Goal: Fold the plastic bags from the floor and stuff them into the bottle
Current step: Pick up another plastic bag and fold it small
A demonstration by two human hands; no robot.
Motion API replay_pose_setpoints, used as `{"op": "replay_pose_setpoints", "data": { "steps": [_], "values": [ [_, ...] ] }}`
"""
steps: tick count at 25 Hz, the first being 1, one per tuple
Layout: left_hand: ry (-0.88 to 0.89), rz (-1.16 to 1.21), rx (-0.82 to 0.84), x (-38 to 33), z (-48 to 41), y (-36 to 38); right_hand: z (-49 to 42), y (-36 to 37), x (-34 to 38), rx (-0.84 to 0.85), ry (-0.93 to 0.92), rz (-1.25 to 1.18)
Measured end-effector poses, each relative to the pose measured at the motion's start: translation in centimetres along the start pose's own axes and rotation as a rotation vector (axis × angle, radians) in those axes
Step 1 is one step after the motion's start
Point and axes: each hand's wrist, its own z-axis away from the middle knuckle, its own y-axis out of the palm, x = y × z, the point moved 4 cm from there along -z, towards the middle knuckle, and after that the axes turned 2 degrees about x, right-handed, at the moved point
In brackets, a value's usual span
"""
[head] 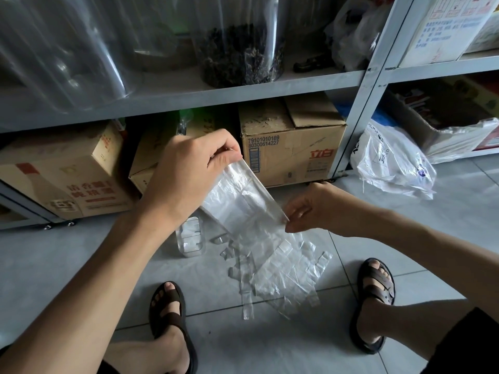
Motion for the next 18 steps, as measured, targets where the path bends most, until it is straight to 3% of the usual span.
{"op": "replay_pose_setpoints", "data": {
  "steps": [5,10,13,18],
  "values": [
    [0.011,0.053,0.15,-0.5,0.1,1.5,0.4,0.2,2.2,0.057,-0.122,-0.407],
    [-0.032,0.188,0.265,-1.3,-0.2,2.9,0.5,1.0,3.7,0.038,-0.154,-0.488],
    [-0.223,0.302,0.292,-0.5,-0.4,2.8,0.7,0.7,3.7,0.028,-0.108,-0.596],
    [-0.687,0.798,0.288,0.6,0.3,2.7,0.6,-0.3,2.6,-0.06,-0.028,-0.844]
  ]
}}
